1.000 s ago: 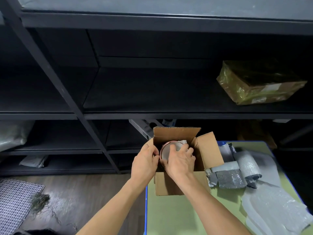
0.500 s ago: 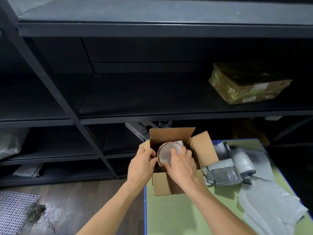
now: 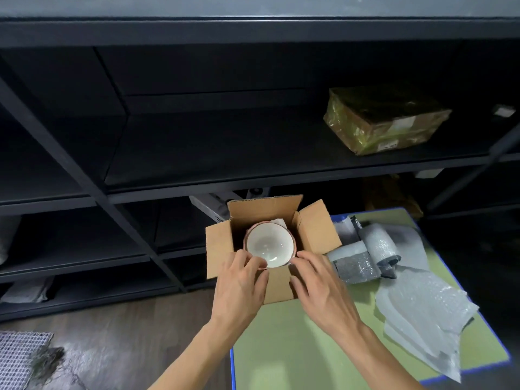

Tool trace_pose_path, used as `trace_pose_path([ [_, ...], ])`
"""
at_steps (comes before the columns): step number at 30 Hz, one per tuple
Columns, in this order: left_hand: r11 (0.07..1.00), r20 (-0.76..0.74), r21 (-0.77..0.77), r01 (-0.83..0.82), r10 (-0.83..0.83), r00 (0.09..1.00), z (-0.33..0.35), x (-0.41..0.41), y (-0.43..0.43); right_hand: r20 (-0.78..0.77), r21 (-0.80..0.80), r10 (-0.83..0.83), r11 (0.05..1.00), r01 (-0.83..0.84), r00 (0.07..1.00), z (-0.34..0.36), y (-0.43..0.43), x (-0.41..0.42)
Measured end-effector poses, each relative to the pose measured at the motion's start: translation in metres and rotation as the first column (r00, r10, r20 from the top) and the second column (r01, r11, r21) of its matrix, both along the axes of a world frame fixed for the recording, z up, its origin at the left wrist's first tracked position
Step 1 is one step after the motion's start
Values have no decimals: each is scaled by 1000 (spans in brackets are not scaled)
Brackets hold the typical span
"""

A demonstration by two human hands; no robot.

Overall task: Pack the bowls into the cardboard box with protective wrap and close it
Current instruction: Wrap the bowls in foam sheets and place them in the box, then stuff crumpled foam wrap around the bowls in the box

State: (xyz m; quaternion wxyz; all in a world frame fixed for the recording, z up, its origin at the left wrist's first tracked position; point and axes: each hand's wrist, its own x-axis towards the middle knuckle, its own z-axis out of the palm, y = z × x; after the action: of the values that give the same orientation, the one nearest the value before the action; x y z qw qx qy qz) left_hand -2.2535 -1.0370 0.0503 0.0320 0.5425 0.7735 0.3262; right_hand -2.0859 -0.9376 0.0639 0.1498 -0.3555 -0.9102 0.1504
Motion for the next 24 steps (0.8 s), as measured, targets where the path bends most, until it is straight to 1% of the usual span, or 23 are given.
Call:
trace_pose_path([
  [4,998,26,25,60,-61,998,-2,22,0,-62,-74,-66,995,61,996,-3,-8,31],
  [8,988,59,45,150,-153,986,-1,51,5,-42,-146,-173,975,165,984,-17,-12,68],
  [12,950,95,23,310,-311,946,-4,87,14,-16,-183,-262,949,255,965,-33,-12,109],
  [15,918,115,-39,395,-388,914,-8,116,22,36,-213,-329,920,329,944,-44,-8,139],
  [18,893,134,-106,438,-423,896,-16,142,33,93,-248,-385,884,395,918,-49,2,169],
  [21,861,127,-217,461,-443,888,-24,164,52,157,-305,-458,820,484,875,-51,17,201],
  [24,818,133,-332,471,-453,881,-33,186,75,208,-321,-488,784,531,848,-56,32,237],
])
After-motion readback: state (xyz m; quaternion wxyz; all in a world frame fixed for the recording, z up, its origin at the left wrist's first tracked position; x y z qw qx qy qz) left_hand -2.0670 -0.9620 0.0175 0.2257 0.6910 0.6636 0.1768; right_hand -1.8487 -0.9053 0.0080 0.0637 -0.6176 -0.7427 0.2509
